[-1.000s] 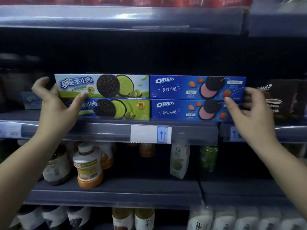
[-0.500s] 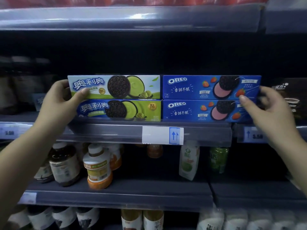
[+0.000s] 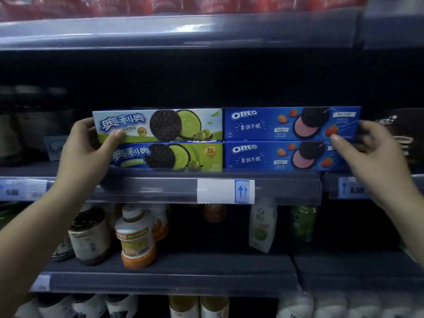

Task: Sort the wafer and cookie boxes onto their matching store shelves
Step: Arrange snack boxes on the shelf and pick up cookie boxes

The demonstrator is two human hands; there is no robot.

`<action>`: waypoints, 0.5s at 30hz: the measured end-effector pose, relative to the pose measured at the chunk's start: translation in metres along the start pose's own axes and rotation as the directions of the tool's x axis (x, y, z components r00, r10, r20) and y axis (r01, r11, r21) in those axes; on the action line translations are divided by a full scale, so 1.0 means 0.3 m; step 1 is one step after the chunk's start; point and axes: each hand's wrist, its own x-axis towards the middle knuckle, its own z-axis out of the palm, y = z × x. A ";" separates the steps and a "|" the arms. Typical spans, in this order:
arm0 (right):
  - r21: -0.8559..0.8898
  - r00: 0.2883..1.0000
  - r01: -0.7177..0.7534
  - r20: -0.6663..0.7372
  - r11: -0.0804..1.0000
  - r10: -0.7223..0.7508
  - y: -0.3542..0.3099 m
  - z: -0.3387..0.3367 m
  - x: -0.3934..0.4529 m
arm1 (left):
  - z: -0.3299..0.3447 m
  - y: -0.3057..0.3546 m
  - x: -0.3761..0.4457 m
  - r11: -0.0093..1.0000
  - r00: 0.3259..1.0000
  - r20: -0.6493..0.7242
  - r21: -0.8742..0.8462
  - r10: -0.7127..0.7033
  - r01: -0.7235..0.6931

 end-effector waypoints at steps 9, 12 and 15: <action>0.191 0.986 -0.113 0.139 0.975 0.087 -0.048 -0.040 0.029 | -0.006 0.008 0.000 0.994 0.999 0.025 -0.103 -0.031 0.033; 0.225 0.987 -0.118 0.135 0.967 0.089 -0.057 -0.040 0.022 | -0.012 0.005 0.002 0.990 0.998 0.049 -0.131 -0.045 0.051; 0.219 0.985 -0.111 0.150 0.969 0.079 -0.057 -0.037 0.014 | -0.016 0.003 -0.002 0.990 0.998 0.052 -0.129 -0.041 0.047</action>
